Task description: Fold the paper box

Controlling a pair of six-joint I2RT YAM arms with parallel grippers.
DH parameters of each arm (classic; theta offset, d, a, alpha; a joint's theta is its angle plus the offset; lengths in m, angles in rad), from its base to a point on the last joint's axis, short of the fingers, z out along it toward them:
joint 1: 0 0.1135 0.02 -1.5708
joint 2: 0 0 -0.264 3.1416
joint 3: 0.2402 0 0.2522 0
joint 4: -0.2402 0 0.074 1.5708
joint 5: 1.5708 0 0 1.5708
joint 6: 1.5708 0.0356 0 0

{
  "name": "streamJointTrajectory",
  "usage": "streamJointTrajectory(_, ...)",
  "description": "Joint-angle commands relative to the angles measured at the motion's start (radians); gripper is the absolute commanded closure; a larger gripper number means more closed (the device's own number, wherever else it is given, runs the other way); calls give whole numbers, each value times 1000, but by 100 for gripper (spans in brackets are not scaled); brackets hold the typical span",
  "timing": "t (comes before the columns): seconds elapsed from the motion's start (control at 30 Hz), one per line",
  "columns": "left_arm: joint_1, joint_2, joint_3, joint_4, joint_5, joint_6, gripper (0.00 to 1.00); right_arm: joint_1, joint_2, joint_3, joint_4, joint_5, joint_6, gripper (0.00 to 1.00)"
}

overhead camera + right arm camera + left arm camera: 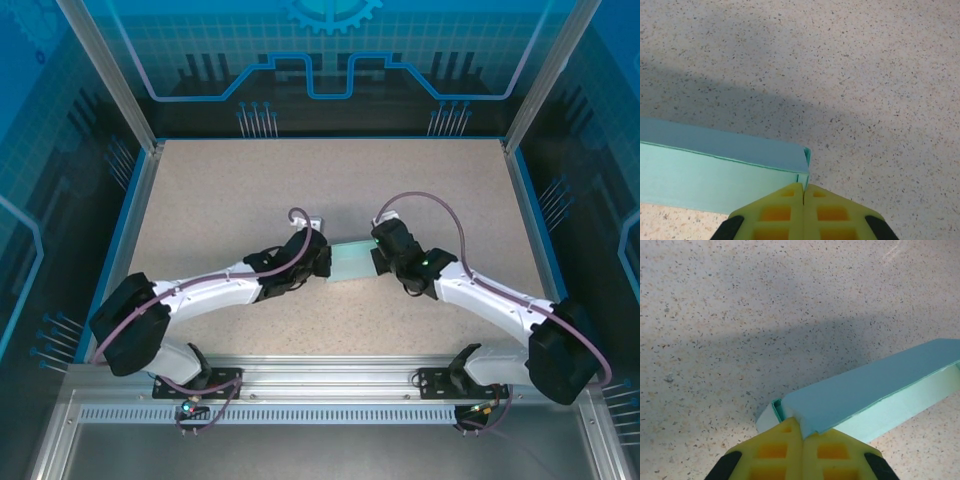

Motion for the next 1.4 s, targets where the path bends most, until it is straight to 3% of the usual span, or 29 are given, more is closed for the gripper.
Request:
streamJointTrajectory(0.0,-42,25,-60,2,2,88,100,30,-42,-10,-33,-91,-36,96)
streamJointTrajectory(0.43,-103,52,-70,37,-89,167,100,-35,-123,150,-213,-208,-49,63)
streamJointTrajectory(0.67,-110,58,-43,12,-103,186,100,-125,-89,176,-212,-359,-49,55)
streamJointTrajectory(0.93,-123,66,-27,4,-120,198,100,-222,-90,103,-214,-445,0,52)
streamJointTrajectory(1.37,-134,65,-16,-9,-125,204,100,-217,-152,-111,-191,-465,103,54)
